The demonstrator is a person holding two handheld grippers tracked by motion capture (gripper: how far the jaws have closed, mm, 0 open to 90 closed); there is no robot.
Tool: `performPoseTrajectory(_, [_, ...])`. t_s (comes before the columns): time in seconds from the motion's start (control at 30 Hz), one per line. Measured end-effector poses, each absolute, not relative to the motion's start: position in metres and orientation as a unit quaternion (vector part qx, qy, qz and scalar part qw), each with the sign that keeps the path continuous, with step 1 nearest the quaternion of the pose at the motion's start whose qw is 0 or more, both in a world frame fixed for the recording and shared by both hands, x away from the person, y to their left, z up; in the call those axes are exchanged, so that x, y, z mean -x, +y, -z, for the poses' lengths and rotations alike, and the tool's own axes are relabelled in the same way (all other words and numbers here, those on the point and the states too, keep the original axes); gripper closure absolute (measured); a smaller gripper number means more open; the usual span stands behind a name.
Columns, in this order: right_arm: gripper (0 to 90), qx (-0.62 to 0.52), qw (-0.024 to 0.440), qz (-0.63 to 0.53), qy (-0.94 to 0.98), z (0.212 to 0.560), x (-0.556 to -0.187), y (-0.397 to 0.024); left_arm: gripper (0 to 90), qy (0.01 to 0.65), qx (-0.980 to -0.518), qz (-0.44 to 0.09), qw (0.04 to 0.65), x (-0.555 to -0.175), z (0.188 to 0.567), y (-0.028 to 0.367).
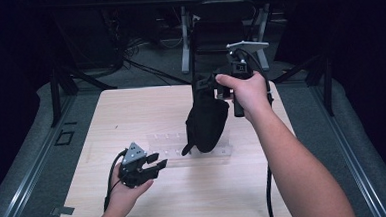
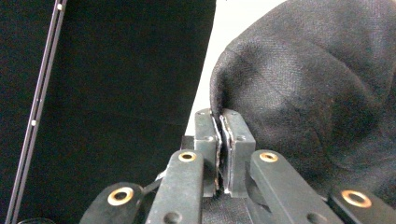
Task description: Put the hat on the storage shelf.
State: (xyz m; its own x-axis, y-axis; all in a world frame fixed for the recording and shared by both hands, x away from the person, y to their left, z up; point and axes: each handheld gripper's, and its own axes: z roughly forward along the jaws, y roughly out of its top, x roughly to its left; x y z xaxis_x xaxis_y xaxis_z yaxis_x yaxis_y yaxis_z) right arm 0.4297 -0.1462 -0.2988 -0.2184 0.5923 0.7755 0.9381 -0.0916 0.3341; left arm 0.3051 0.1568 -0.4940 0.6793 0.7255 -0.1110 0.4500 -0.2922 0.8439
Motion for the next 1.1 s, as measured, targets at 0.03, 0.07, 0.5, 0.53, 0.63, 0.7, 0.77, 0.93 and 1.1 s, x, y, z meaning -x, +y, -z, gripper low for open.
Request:
performPoseTrajectory(0.03, [86.4, 0.593, 0.195, 0.441, -0.645, 0.299, -0.43, -0.147, 58.9, 0.365, -0.79, -0.146, 0.47, -0.305, 0.491, 0.153])
performPoseTrajectory(0.07, [86.4, 0.594, 0.197, 0.441, -0.644, 0.299, -0.43, -0.147, 59.7, 0.359, -0.791, -0.146, 0.473, -0.306, 0.488, 0.149])
performPoseTrajectory(0.5, [85.4, 0.591, 0.203, 0.449, -0.639, 0.303, -0.43, -0.146, 78.9, 0.3, -0.812, -0.189, 0.463, -0.307, 0.473, 0.098])
performPoseTrajectory(0.53, [85.1, 0.59, 0.204, 0.45, -0.639, 0.304, -0.43, -0.146, 80.9, 0.3, -0.813, -0.189, 0.462, -0.308, 0.473, 0.098])
performPoseTrajectory(0.63, [84.6, 0.587, 0.204, 0.454, -0.638, 0.303, -0.43, -0.147, 82.5, 0.292, -0.817, -0.202, 0.455, -0.307, 0.474, 0.097])
performPoseTrajectory(0.7, [83.3, 0.586, 0.206, 0.454, -0.639, 0.303, -0.43, -0.147, 83.7, 0.286, -0.821, -0.213, 0.445, -0.305, 0.474, 0.097])
performPoseTrajectory(0.77, [78.1, 0.581, 0.213, 0.46, -0.637, 0.302, -0.429, -0.147, 84.1, 0.289, -0.82, -0.215, 0.446, -0.305, 0.474, 0.098])
performPoseTrajectory(0.93, [74.4, 0.572, 0.213, 0.475, -0.634, 0.294, -0.424, -0.153, 84.4, 0.294, -0.818, -0.216, 0.445, -0.304, 0.476, 0.102])
performPoseTrajectory(1.1, [71.7, 0.569, 0.209, 0.485, -0.631, 0.288, -0.418, -0.165, 85.1, 0.301, -0.815, -0.217, 0.444, -0.305, 0.479, 0.11])
